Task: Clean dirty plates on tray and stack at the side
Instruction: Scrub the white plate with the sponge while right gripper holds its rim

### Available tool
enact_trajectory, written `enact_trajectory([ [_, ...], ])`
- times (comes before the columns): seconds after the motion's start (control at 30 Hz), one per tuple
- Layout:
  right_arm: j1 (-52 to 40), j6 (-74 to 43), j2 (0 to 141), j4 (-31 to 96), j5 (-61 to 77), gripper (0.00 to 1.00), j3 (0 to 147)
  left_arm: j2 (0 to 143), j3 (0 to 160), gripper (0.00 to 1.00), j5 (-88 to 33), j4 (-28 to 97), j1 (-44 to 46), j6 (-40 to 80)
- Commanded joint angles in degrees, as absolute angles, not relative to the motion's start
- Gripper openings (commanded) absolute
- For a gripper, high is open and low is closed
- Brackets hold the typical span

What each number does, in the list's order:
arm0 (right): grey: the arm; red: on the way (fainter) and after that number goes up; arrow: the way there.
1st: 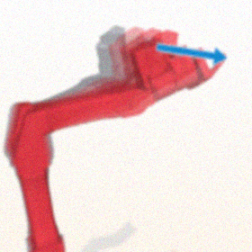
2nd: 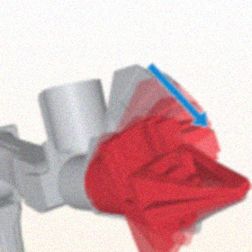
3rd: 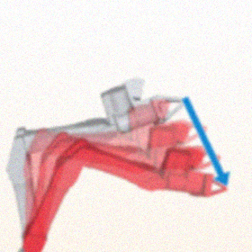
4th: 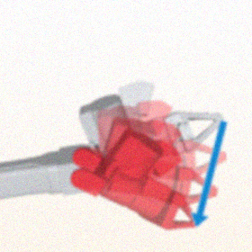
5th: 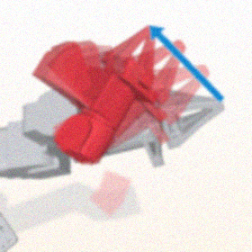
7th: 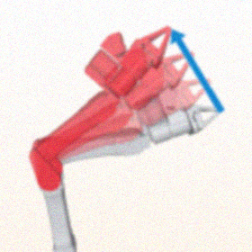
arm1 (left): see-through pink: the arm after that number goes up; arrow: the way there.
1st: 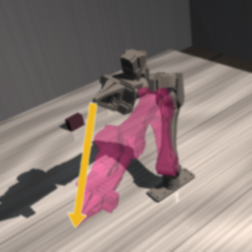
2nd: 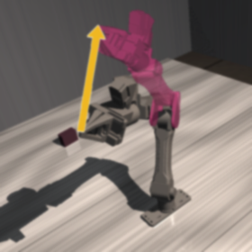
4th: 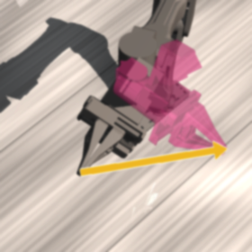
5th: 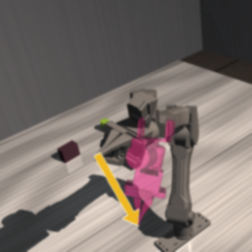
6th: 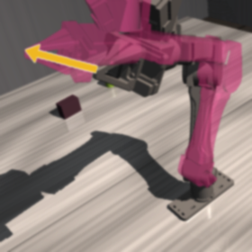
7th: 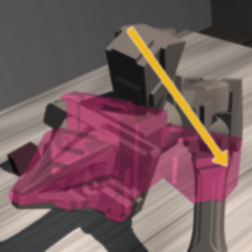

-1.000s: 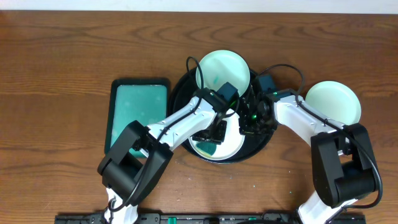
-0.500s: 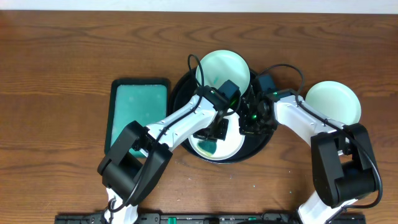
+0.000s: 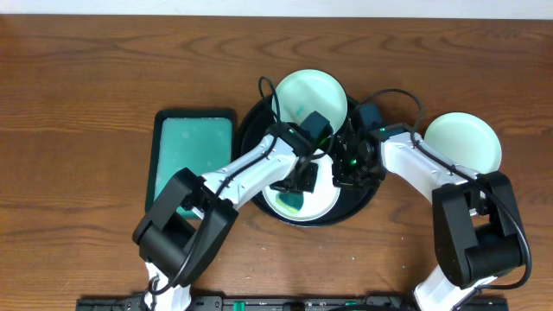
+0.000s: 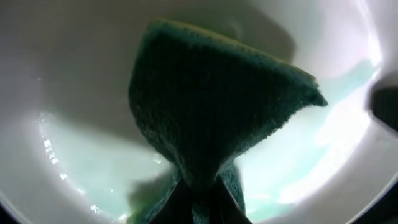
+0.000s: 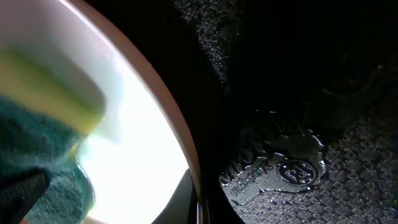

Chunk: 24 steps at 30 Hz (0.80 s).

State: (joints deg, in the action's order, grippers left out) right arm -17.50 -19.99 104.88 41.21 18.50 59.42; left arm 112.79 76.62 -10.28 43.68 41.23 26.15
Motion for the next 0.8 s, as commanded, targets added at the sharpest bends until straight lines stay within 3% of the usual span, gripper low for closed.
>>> enact_trajectory([
  [0.0,-17.3,-20.8,107.0,41.6,11.4,0.01,57.5,116.2,76.0,0.07,-20.3,35.9,39.4,29.5],
  [0.2,-17.3,-20.7,107.0,42.4,11.4,0.01,57.5,122.3,76.0,0.07,-37.6,29.1,39.9,31.3],
  [0.57,-17.3,-20.8,107.0,42.2,11.4,0.01,57.5,122.7,76.0,0.07,-45.5,30.0,40.5,29.4],
  [0.77,-17.3,-20.8,107.0,41.8,11.4,0.01,57.5,122.7,76.0,0.07,-43.4,33.7,40.3,27.2],
])
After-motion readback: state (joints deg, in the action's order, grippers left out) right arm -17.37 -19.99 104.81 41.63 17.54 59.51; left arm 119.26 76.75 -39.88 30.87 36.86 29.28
